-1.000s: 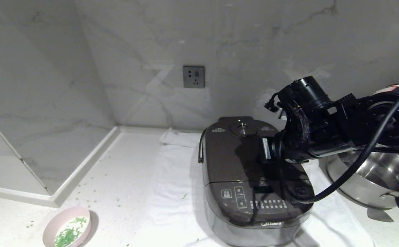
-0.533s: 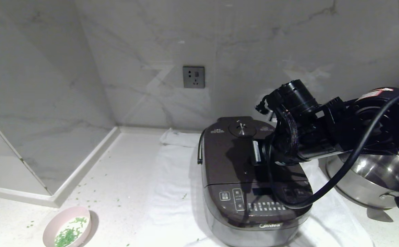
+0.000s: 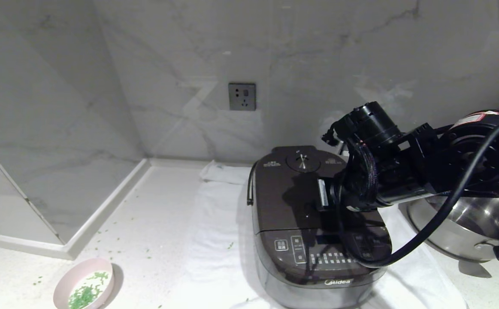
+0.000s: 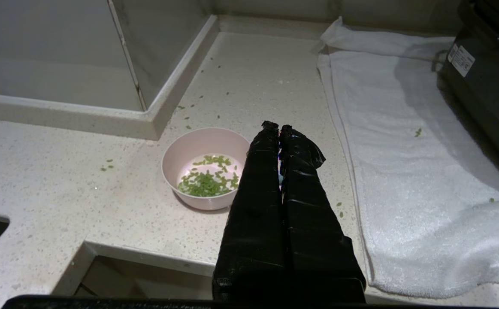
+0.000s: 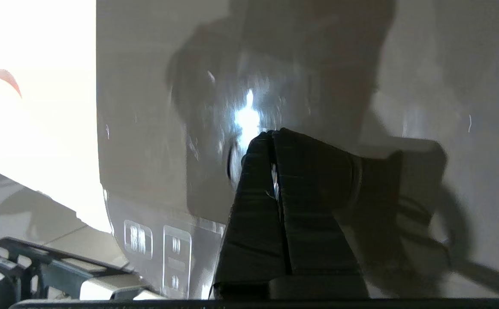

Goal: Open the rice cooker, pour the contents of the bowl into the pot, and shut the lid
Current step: Open the rice cooker

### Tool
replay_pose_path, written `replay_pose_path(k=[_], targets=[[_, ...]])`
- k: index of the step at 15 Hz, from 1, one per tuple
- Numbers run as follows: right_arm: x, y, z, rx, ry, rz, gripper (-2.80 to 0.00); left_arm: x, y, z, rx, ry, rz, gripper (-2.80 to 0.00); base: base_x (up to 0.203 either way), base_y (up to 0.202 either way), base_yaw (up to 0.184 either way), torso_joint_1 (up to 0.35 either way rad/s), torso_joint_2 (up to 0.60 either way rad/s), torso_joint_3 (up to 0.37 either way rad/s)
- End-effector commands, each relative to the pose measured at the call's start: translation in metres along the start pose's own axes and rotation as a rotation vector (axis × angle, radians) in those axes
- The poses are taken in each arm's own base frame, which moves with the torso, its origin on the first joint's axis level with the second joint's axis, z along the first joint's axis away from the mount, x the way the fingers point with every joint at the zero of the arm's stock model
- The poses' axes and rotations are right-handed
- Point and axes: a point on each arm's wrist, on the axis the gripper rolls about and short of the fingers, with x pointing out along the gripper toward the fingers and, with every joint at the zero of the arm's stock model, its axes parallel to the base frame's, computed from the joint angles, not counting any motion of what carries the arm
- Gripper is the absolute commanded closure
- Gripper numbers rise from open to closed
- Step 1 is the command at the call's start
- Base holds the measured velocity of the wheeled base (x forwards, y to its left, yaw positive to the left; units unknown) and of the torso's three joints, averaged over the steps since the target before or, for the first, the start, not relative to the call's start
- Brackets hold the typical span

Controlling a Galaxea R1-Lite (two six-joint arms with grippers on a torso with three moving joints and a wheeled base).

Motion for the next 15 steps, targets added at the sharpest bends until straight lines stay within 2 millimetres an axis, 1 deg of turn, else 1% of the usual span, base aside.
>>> replay_pose_path(k=[1,4,7,15], targets=[[-0.009,0.000,0.001,0.007,-0.029,-0.001,0.00,0.000,0.000,0.000,0.000,-0.001,0.000,0.00,0.000,0.000,0.000,0.000,0.00,0.000],[-0.013,0.002,-0.001,0.001,-0.026,0.004,0.00,0.000,0.000,0.000,0.000,-0.001,0.000,0.00,0.000,0.000,0.000,0.000,0.00,0.000],[-0.009,-0.001,-0.005,0.000,-0.006,-0.009,0.00,0.000,0.000,0.000,0.000,-0.001,0.000,0.00,0.000,0.000,0.000,0.000,0.00,0.000],[0.009,-0.015,-0.015,0.022,0.053,-0.045,0.00,0.000,0.000,0.000,0.000,-0.001,0.000,0.00,0.000,0.000,0.000,0.000,0.00,0.000]])
